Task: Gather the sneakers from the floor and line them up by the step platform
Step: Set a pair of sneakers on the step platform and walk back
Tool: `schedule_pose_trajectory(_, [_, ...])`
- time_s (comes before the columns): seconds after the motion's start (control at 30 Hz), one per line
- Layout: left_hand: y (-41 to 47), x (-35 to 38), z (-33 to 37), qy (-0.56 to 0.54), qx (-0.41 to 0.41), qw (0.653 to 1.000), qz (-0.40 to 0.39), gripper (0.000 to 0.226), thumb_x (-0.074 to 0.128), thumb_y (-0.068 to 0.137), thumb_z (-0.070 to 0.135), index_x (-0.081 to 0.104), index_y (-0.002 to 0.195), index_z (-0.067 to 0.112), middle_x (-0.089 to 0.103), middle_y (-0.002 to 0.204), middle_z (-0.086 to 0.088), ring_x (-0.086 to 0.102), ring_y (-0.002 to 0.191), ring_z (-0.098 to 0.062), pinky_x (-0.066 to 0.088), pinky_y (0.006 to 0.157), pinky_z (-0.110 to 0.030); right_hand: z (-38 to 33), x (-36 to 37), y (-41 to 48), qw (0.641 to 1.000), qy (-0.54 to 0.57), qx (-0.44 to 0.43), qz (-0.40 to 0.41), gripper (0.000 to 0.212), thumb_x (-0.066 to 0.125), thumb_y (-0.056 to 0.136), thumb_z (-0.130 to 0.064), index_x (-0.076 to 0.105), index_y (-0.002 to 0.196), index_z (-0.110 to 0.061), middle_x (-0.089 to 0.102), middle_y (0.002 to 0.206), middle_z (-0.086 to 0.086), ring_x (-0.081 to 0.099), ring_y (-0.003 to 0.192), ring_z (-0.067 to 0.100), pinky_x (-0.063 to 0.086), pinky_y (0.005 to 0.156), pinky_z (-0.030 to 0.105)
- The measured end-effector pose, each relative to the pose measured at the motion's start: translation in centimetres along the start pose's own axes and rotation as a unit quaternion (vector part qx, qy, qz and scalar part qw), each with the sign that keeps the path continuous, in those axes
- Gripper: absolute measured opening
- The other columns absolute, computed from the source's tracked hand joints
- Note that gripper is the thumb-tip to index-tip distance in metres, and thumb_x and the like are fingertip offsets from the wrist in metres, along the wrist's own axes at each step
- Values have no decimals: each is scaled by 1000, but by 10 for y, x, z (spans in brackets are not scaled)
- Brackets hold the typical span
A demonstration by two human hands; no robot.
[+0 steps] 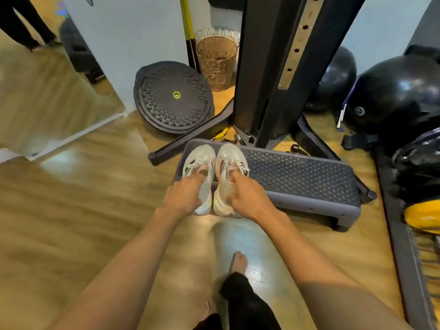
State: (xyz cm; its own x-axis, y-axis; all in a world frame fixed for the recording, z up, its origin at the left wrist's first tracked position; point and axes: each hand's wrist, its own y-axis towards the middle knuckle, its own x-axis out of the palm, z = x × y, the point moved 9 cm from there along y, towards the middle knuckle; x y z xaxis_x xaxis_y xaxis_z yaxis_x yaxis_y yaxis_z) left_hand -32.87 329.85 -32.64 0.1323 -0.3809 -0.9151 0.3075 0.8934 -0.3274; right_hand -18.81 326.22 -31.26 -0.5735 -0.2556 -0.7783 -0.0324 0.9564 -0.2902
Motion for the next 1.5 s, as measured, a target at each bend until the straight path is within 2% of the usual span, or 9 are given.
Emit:
schedule_pose_trajectory(0.2, [135,59,-37,28,-41,999,-23,34,54,86,7,45,117,18,56,123,-7,60,103,-35,47,79,-43,66,51,136,999,-5,17,-34,32,61,85,-15,42,110,-19,60,108,9,58,97,32,34,72,29])
schedule_pose_trajectory(0.37, [217,127,-74,11,-40,998,-51,40,57,86,7,44,122,18,52,128,-5,60,103,-33,46,75,-43,104,107,219,997,-23,7,-67,28,56,86,-5,33,93,-20,47,96,3,50,85,29,29,68,31])
schedule_pose_trajectory(0.57, [301,193,-122,0,-31,999,-22,30,64,85,9,47,108,15,54,116,-5,61,93,-35,46,65,-43,137,176,306,998,-38,-5,-58,32,50,86,-1,26,91,-21,44,96,5,40,74,24,38,66,37])
schedule_pose_trajectory(0.8, [323,236,-152,-32,-6,999,-10,29,61,80,-1,47,100,14,51,107,-7,55,88,-35,43,60,-43,147,237,336,997,-33,22,-63,32,48,78,7,29,86,-18,40,87,1,50,78,32,43,68,44])
schedule_pose_trajectory(0.97, [320,225,-159,-61,4,997,38,34,67,69,-5,55,97,9,56,100,-10,55,78,-35,42,57,-41,143,229,336,999,6,43,9,46,47,69,14,21,77,-23,25,73,-8,30,60,22,24,52,35])
schedule_pose_trajectory(1.1, [323,221,-158,-61,14,998,32,36,65,68,-11,56,98,7,55,99,-10,53,77,-34,46,56,-44,131,230,343,999,16,37,8,47,48,74,10,17,75,-25,23,68,-8,23,54,16,21,48,33])
schedule_pose_trajectory(1.23, [325,225,-166,-49,-14,999,-17,38,57,74,-11,52,106,9,50,108,-9,52,84,-34,45,64,-45,135,245,344,997,13,65,-34,42,51,81,8,22,79,-23,35,80,-5,38,68,24,27,58,34])
schedule_pose_trajectory(1.37, [325,224,-163,-51,-37,993,-98,29,56,86,4,47,113,10,44,119,-9,56,95,-35,49,76,-49,136,238,331,992,20,95,-77,33,50,82,8,32,88,-20,42,94,1,45,79,29,33,64,38])
schedule_pose_trajectory(1.5, [318,194,-149,-62,-44,991,-114,39,56,91,17,47,129,14,42,136,-8,55,111,-35,47,89,-47,119,182,323,994,-8,93,-64,36,54,88,-3,46,119,-18,46,125,6,55,103,33,45,82,42])
